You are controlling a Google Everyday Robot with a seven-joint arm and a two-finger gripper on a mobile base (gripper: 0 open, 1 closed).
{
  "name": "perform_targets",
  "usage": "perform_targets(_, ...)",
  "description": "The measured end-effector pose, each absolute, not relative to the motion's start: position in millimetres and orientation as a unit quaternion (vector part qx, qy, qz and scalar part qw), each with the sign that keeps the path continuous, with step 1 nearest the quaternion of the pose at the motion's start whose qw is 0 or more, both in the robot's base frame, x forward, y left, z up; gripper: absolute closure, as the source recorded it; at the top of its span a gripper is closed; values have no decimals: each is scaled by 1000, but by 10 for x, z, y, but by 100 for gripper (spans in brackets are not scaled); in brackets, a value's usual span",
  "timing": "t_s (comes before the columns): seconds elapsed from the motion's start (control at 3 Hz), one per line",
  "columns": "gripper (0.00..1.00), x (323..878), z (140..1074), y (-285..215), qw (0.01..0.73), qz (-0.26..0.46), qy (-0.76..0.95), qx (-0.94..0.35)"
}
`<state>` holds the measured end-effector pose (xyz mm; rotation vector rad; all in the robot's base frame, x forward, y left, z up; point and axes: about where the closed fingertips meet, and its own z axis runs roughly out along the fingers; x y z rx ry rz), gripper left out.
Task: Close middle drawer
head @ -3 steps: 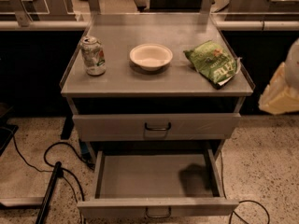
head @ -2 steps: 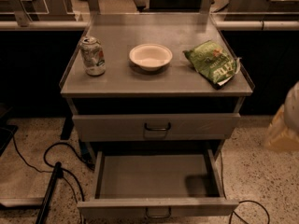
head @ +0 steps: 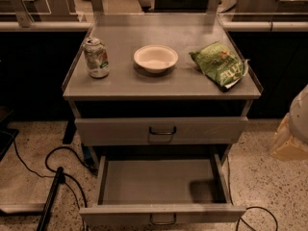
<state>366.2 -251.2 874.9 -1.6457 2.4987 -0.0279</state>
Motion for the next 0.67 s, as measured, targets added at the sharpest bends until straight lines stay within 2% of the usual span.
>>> perform_targets(0.67,100,3255,8018,-2542,35,42,867,-495)
